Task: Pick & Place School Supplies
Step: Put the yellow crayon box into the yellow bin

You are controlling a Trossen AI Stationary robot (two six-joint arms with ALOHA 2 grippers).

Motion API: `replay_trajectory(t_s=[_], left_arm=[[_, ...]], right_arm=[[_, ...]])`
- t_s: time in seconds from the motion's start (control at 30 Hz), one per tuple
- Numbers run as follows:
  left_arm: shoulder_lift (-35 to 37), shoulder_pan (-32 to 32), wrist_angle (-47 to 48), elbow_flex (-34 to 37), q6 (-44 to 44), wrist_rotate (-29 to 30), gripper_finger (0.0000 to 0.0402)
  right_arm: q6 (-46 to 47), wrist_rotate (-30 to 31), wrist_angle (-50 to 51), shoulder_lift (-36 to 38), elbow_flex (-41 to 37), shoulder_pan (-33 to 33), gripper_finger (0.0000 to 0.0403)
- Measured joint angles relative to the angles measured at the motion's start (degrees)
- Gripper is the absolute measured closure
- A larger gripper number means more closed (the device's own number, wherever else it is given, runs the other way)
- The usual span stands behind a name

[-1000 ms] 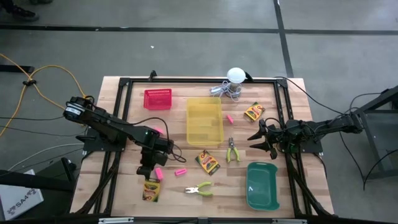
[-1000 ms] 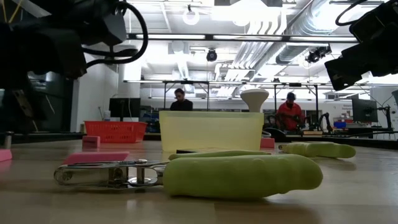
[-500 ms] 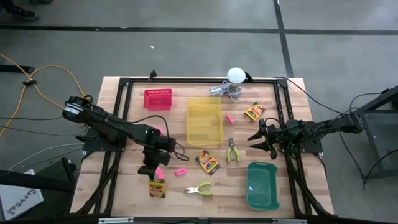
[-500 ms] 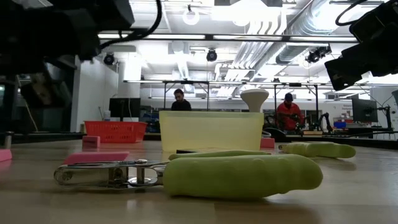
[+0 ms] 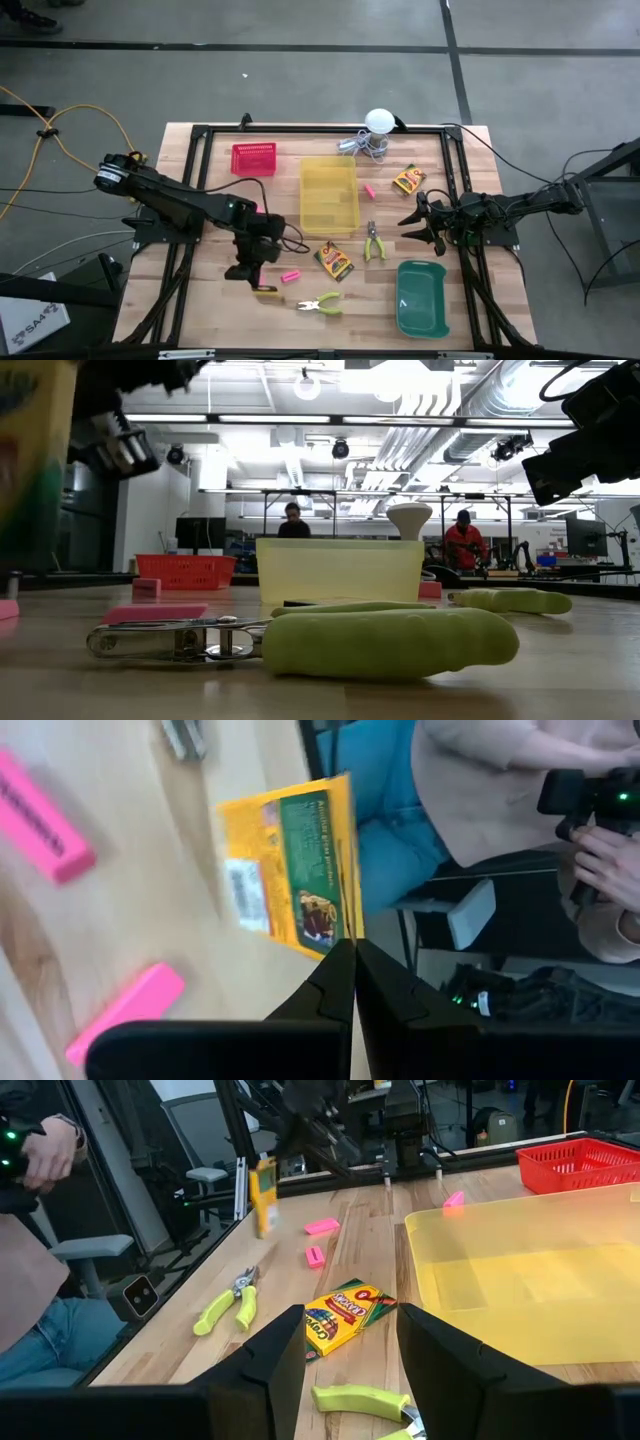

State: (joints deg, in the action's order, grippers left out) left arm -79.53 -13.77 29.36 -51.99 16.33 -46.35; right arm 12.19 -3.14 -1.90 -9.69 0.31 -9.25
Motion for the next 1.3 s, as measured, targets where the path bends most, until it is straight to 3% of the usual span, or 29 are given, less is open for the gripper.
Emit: replay_trajectory(t_s=[0.37, 0.67, 1.0, 1.3], left_arm=[[0.0, 1.72, 0.24, -3.98, -3.19, 3.61, 0.04], [-0.02, 6.21, 0.71, -8.47, -5.39, 15.17, 0.04], [-0.02, 7.55, 8.0, -18.26, -10.72, 30.75, 0.04], [-0.02, 12.01, 8.07, -19.99, -10.55, 33.45, 0.04]], right_arm=[[0.02, 0.0, 0.01, 0.0, -0.01, 0.01, 0.0254], [0.01, 0.0, -0.01, 0.0, -0.01, 0.0, 0.0254], [0.0, 0.0, -0.01, 0.0, -0.01, 0.01, 0.0254], [0.01, 0.0, 0.01, 0.0, 0.0, 0.0, 0.0254]])
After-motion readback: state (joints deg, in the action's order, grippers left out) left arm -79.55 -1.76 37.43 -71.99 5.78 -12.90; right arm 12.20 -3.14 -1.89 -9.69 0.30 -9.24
